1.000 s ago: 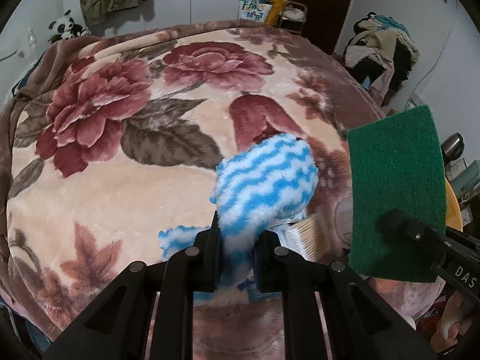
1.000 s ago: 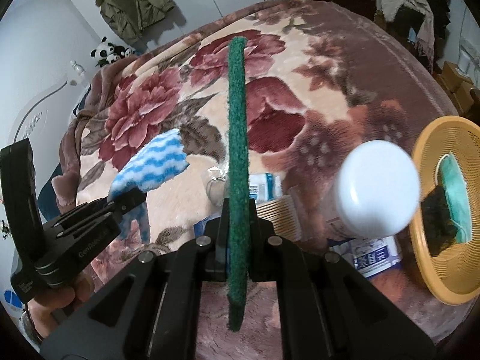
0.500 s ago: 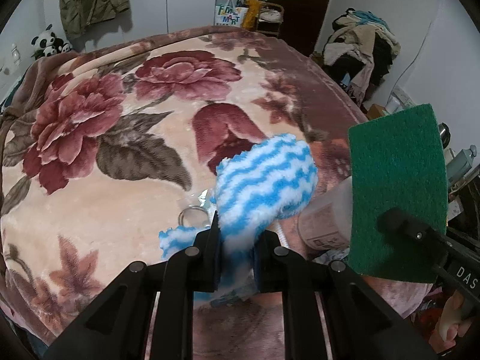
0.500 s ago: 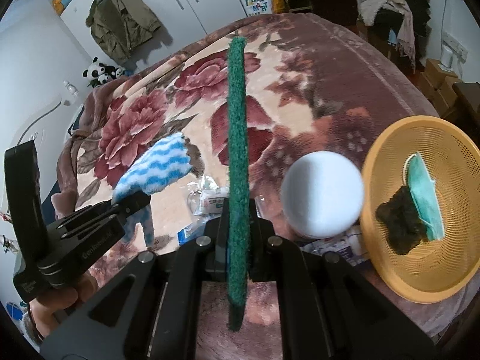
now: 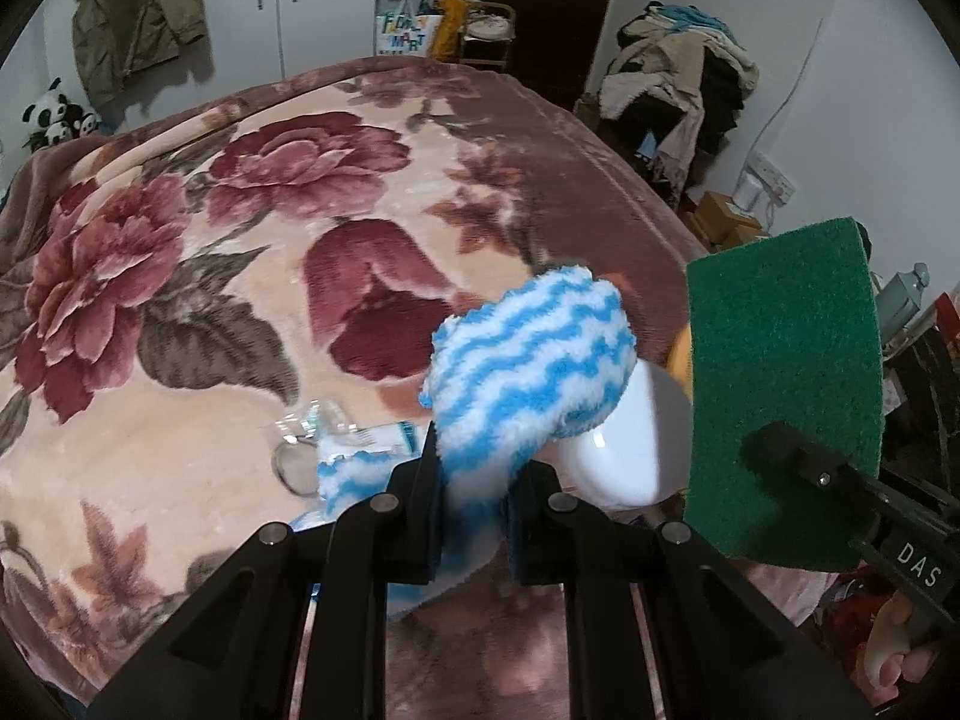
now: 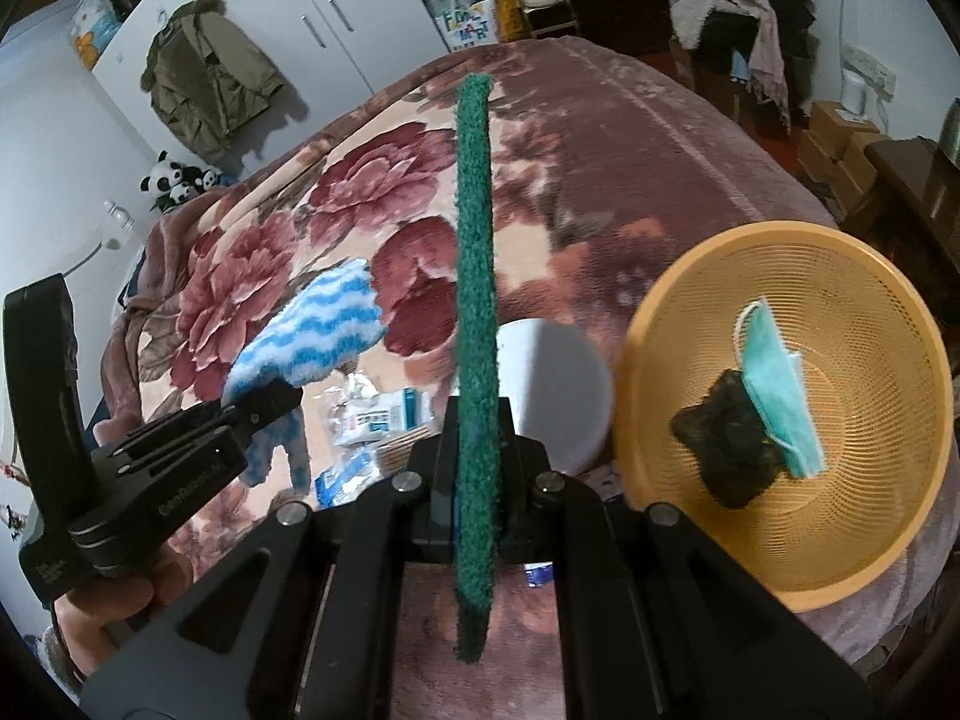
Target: Organize soft objects
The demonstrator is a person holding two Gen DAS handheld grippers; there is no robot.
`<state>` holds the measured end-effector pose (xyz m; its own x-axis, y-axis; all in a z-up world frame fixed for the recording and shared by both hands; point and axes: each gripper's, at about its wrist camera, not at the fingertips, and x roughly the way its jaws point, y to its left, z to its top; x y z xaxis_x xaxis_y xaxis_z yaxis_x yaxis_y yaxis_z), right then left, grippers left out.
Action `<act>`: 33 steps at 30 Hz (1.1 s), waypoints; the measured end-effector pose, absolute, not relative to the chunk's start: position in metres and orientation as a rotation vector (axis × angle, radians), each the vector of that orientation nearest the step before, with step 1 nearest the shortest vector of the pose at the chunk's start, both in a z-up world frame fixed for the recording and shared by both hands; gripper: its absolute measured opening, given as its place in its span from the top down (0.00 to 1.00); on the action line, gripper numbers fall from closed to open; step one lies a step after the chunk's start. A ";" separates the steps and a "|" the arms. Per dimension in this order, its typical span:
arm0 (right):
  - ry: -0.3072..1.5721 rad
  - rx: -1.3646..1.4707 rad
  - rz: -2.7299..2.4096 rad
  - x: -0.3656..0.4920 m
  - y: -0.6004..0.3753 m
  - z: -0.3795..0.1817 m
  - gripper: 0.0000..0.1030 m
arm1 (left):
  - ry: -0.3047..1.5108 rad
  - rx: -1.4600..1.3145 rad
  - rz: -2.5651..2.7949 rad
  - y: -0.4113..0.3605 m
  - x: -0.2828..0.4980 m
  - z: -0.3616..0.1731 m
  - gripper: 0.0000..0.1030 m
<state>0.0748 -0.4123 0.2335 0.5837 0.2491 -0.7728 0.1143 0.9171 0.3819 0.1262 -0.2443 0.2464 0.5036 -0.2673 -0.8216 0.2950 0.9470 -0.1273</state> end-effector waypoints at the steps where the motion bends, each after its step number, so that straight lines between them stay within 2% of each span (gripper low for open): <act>1: 0.949 0.420 0.076 0.074 -0.417 0.234 0.93 | 0.987 0.032 -0.346 -0.248 0.126 0.247 0.86; 20: 0.935 0.462 -0.060 0.049 -0.492 0.230 0.93 | 0.999 0.072 -0.500 -0.357 0.112 0.251 0.86; 33: 0.944 0.439 -0.195 0.036 -0.543 0.224 0.93 | 1.051 0.044 -0.592 -0.421 0.113 0.234 0.85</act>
